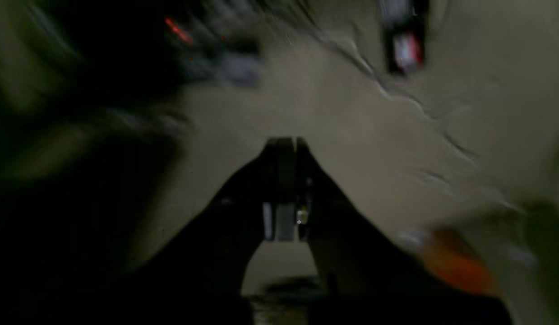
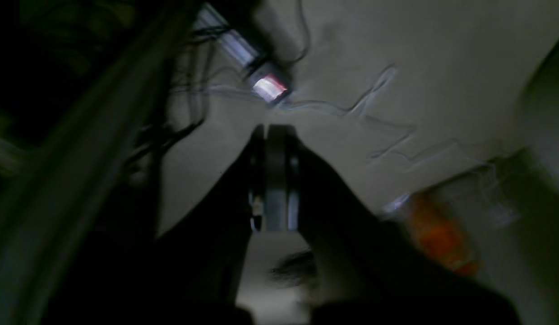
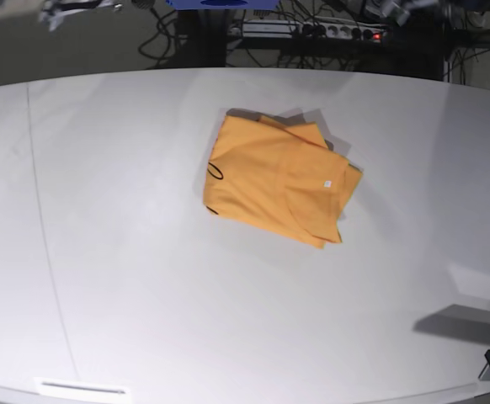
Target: Fold the T-shirt properly
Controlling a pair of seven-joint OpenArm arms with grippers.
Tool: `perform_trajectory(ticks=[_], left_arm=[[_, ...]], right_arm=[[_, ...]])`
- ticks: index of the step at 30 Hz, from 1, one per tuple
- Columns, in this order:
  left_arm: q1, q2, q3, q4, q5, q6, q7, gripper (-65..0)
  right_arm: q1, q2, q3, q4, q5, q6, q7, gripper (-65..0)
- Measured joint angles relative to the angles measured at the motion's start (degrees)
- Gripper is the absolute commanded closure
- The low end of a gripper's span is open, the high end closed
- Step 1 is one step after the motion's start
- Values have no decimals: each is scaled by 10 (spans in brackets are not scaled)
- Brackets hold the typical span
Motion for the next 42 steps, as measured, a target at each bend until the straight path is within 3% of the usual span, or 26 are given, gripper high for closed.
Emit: perform_trajectory(ticks=[3,7,9,12,16,18,21,24,26,29,31,36,42], left_arm=[[-84,6,20,-161,1,-7,2,0],[-200,3,20,-370,11,5,-14,0],[-247,1,28,-463,-1,2,-76,0],[-302,-1,95,-579,79,4,-178,0],[-343,19,206,-694,206,128,-344,0],[-358,33,244,-743,266,166,-381,0],[-378,56,250,-795,294,209,-410,0],[-409,70,224,-815,295,218,-416,0],[-426,79,207,-813,294,224,-422,0],[-446,94,198,-810,292,226,-428,0],[-448,103,200,-812,298,221,-426,0],[-465,101,200,-817,301,219,-414,0],[-488,103,200,-811,299,226,-427,0]], right_arm=[[66,-26,-76,-138,-63,3,45,0],[151,-64,-156,-376,-102,2,114,0],[204,-80,-186,-511,-106,7,162,0],[267,-94,-212,-694,-114,7,280,0],[318,-89,-218,-829,-119,4,444,0],[328,-89,-218,-862,-115,4,515,0],[329,-94,-218,-891,-123,4,624,-4],[337,-98,-218,-923,-121,16,645,-83],[346,-94,-218,-932,-113,86,639,-132],[355,-94,-216,-931,-117,146,642,-183],[361,-98,-217,-931,-118,156,642,-187],[375,-83,-219,-935,-119,228,642,-187],[379,-74,-219,-951,-117,275,642,-187]])
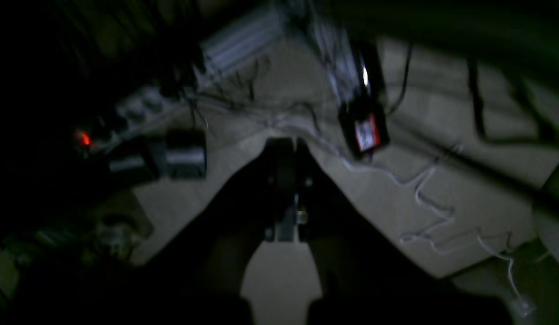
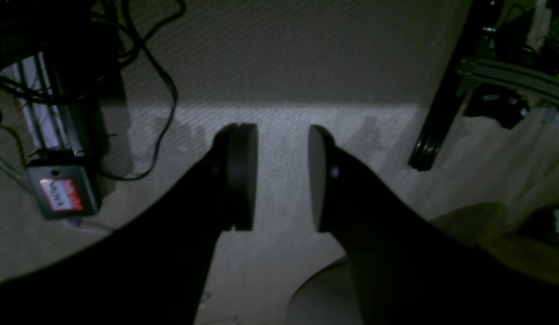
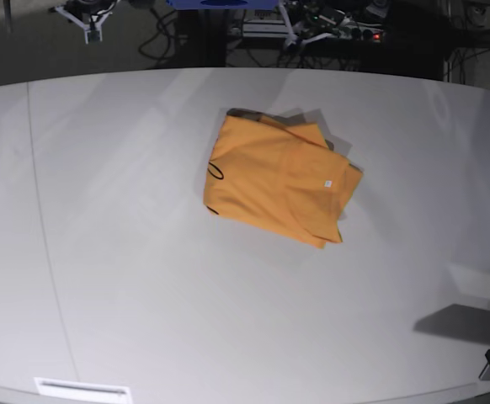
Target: Fold the T-shirt properly
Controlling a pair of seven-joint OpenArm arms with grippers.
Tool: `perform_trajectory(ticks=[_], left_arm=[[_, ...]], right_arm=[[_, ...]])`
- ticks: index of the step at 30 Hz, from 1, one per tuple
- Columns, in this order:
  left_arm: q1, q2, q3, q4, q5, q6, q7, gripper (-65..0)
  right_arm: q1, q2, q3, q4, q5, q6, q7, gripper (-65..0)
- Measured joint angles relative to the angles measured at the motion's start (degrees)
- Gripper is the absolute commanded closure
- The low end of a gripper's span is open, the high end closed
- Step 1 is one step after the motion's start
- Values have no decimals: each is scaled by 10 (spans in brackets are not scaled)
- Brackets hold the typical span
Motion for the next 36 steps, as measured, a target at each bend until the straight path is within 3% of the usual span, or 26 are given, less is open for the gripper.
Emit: perform_trajectory(ticks=[36], left_arm=[[7,10,0,-3,2,-4,11,0]], right_arm=[[0,-4,0,4,0,10,2,-189]])
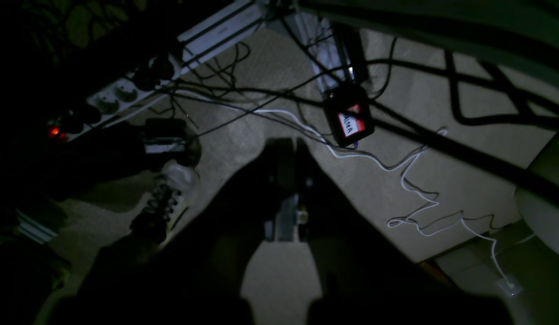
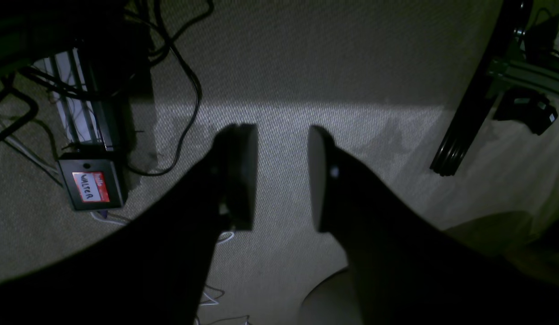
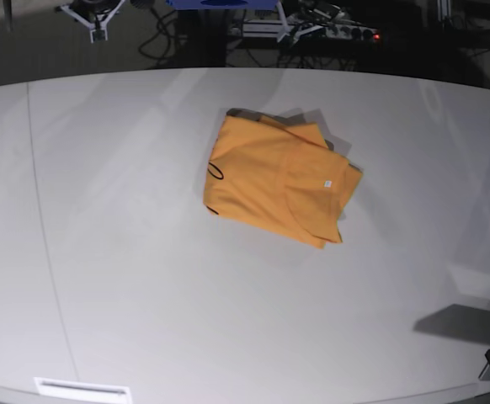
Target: Fold the T-shirt properly
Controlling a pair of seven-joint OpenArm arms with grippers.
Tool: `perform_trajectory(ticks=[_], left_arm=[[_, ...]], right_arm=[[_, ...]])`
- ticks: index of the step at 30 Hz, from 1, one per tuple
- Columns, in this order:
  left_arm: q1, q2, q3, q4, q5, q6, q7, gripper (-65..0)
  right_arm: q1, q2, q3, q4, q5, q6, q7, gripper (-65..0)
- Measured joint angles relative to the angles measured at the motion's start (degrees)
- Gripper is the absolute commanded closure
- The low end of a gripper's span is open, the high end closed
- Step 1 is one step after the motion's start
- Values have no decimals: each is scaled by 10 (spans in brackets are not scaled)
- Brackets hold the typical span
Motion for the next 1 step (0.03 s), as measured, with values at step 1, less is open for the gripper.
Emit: perform_trajectory(ticks=[1], left_arm=[[-1,1,0,0,0,0,0,0]], right_arm=[[0,0,0,0,0,0,0,-189]])
